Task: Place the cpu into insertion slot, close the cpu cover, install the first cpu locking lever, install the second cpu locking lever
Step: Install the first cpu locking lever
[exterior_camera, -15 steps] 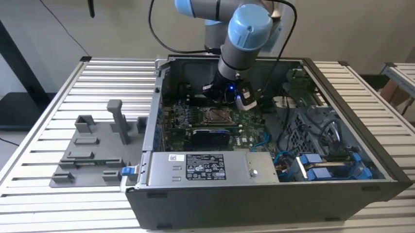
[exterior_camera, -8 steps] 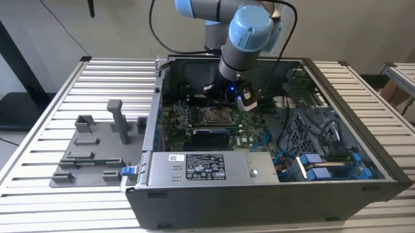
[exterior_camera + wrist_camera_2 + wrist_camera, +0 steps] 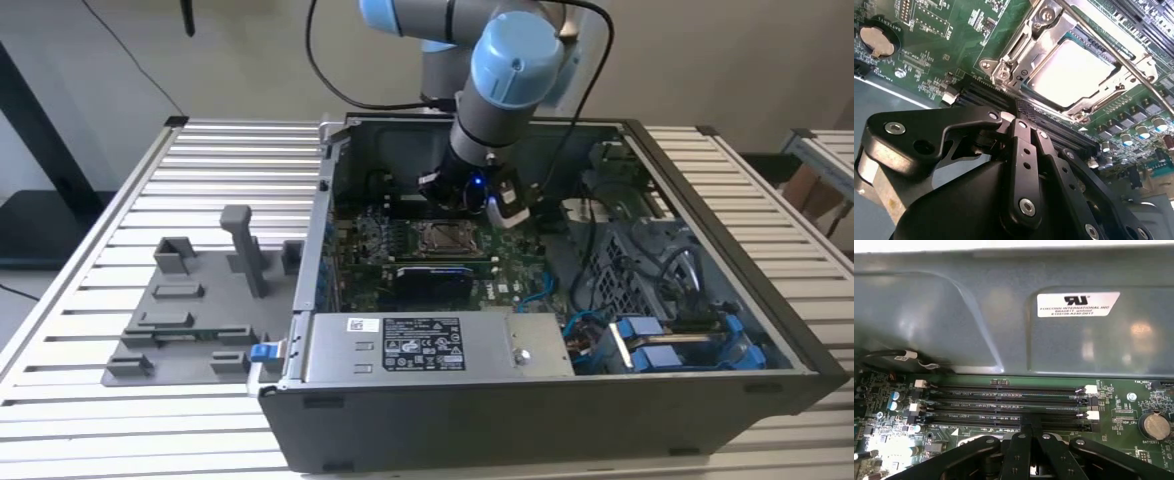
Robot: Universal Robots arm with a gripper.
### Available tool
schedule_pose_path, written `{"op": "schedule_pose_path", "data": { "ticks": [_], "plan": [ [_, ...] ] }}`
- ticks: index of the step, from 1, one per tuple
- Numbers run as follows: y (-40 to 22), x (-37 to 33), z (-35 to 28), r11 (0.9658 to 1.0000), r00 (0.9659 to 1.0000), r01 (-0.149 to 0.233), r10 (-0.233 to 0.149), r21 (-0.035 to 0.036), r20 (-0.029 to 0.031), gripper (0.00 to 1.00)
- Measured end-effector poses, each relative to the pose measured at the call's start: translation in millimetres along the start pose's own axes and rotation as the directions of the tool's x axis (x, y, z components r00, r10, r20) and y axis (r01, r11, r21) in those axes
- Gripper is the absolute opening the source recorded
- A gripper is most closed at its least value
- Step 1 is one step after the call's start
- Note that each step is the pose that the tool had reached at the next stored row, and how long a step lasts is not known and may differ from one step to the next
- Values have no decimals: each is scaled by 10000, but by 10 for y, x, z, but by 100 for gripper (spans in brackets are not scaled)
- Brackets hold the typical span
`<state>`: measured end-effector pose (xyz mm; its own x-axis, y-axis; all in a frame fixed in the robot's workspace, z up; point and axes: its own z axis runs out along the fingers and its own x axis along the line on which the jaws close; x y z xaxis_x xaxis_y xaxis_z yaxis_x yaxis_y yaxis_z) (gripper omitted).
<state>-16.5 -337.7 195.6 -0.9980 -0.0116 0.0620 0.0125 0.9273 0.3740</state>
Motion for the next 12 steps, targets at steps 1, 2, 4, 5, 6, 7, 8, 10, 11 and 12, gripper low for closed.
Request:
{"op": "schedule_pose_path", "data": {
  "ticks": [1, 2, 4, 5, 6, 7, 8, 10, 11, 12],
  "plan": [
    [13, 2, -31, 10000, 10000, -1, 1, 2, -3, 11],
    [25, 4, -63, 10000, 10000, -3, 3, 1, -6, 11],
    [54, 9, -137, 10000, 10000, -6, 6, 3, -15, 11],
    [68, 11, -176, 10000, 10000, -5, 5, 2, -16, 11],
    [75, 13, -202, 10000, 10000, -6, 6, 3, -18, 11],
    [78, 14, -214, 10000, 10000, -7, 7, 9, -18, 11],
    [81, 15, -222, 10000, 10000, -9, 9, 38, -17, 11],
    [82, 15, -226, 9997, 10000, -25, 25, 233, -22, 11],
    [82, 15, -226, 9992, 10000, -38, 39, 402, -29, 11],
    [81, 15, -226, 9982, 10000, -52, 54, 589, -34, 11]
  ]
}}
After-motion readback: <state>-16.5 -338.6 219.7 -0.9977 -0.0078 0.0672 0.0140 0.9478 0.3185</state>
